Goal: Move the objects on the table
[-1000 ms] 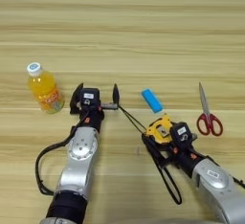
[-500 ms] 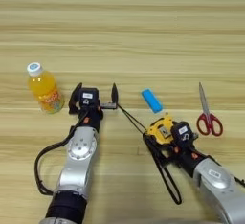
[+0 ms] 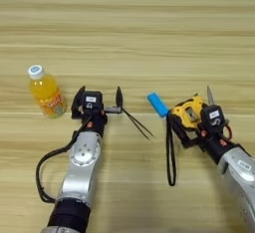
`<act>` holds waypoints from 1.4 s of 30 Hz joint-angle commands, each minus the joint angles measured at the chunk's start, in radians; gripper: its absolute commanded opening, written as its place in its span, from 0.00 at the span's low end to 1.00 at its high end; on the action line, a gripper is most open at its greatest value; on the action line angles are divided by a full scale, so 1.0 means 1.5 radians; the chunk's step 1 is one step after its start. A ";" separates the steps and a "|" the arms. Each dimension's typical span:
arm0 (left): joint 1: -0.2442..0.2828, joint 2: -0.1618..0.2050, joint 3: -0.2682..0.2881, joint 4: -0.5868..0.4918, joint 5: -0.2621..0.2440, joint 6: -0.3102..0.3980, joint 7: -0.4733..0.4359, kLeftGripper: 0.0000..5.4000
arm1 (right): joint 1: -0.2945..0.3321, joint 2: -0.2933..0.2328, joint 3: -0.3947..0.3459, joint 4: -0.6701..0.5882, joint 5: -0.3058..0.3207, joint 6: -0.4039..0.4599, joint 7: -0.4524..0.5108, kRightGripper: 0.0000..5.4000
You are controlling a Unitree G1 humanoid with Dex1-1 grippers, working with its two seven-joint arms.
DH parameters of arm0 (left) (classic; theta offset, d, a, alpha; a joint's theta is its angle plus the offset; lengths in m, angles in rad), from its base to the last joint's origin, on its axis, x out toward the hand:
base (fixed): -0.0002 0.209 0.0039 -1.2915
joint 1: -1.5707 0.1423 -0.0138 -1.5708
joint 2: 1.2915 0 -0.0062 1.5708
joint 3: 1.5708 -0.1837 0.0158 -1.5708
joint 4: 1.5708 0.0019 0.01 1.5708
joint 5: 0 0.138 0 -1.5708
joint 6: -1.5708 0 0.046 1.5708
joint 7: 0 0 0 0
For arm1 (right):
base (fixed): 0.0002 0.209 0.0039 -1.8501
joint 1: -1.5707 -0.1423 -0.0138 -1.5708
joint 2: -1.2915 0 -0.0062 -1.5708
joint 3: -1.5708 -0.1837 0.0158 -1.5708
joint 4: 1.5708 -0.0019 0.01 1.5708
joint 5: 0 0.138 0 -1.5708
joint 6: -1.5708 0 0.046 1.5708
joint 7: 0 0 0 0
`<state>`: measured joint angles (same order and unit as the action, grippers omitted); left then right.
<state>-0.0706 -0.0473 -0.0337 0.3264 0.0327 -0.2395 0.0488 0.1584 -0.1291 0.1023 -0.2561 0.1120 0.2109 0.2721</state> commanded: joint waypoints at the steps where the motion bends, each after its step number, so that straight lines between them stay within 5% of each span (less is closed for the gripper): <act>1: -0.009 -0.003 0.001 0.002 0.002 0.006 0.003 1.00 | -0.043 -0.013 -0.078 0.036 0.019 0.006 -0.030 0.84; 12: -0.012 -0.003 0.001 0.005 0.002 0.005 0.005 1.00 | -0.087 -0.046 -0.180 0.155 0.009 0.044 -0.100 0.84; 37: -0.015 -0.002 0.005 0.003 0.002 0.004 0.004 1.00 | -0.120 -0.070 -0.207 0.250 -0.006 0.096 -0.136 0.84; 42: -0.015 -0.002 0.005 0.002 0.002 0.004 0.004 1.00 | -0.121 -0.071 -0.204 0.251 -0.011 0.100 -0.135 1.00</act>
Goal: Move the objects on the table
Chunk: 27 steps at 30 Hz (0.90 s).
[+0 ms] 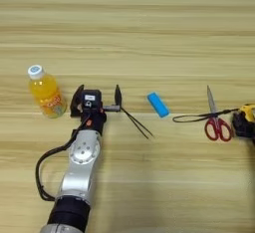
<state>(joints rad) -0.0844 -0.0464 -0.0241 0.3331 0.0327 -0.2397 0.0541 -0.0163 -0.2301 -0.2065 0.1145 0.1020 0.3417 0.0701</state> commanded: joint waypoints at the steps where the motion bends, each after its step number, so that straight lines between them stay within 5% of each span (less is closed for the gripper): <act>1: -0.006 -0.003 -0.001 -0.003 0.003 0.004 0.001 1.00 | -0.004 -0.003 0.002 0.004 -0.004 0.012 -0.001 1.00; 12: -0.005 -0.001 0.000 -0.004 0.002 0.005 0.000 1.00 | -0.003 -0.002 0.003 0.003 -0.004 0.006 0.000 1.00; 27: -0.003 -0.001 -0.002 -0.007 0.004 0.005 0.000 1.00 | 0.007 0.020 0.047 -0.083 -0.003 -0.100 0.029 1.00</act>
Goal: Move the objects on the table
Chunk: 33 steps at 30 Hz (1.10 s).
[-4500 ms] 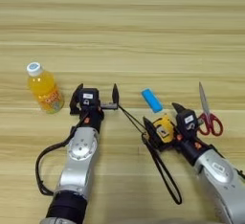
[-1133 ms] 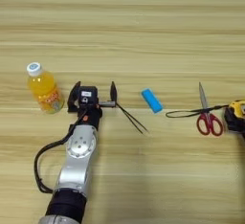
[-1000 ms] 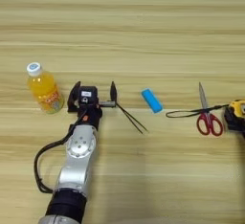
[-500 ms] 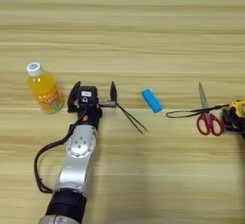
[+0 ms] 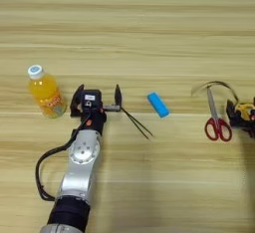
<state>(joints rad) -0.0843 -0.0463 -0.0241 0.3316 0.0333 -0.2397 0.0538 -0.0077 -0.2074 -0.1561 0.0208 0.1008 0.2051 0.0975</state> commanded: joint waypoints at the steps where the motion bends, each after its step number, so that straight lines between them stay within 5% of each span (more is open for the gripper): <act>1: -0.003 -0.001 -0.002 -0.006 0.003 0.005 0.000 1.00 | 0.001 0.006 0.018 -0.025 -0.002 -0.011 0.014 1.00; 23: -0.009 -0.006 -0.005 -0.004 0.006 0.006 0.006 1.00 | -0.060 0.051 0.215 -0.027 -0.046 -0.028 0.113 1.00; 33: -0.007 -0.008 -0.007 -0.008 0.008 0.007 0.009 1.00 | -0.070 0.067 0.250 0.032 -0.063 -0.047 0.129 1.00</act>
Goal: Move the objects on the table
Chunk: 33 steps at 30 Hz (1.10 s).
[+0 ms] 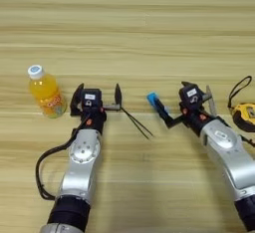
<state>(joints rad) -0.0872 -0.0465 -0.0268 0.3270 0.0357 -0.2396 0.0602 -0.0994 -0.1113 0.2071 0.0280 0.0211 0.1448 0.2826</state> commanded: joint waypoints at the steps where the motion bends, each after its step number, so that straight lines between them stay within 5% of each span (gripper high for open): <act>1: -0.005 -0.008 -0.005 -0.005 0.006 0.007 0.005 1.00 | -0.010 0.004 0.009 0.034 -0.011 -0.009 0.006 1.00; 33: 0.005 -0.007 -0.015 -0.022 0.005 0.013 0.013 1.00 | -0.048 0.028 0.003 0.206 -0.016 -0.011 0.037 0.97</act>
<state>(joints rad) -0.0851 -0.0461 -0.0445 0.3059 0.0358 -0.2365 0.0754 -0.1596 -0.0664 0.2065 0.3227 0.0147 0.1213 0.3428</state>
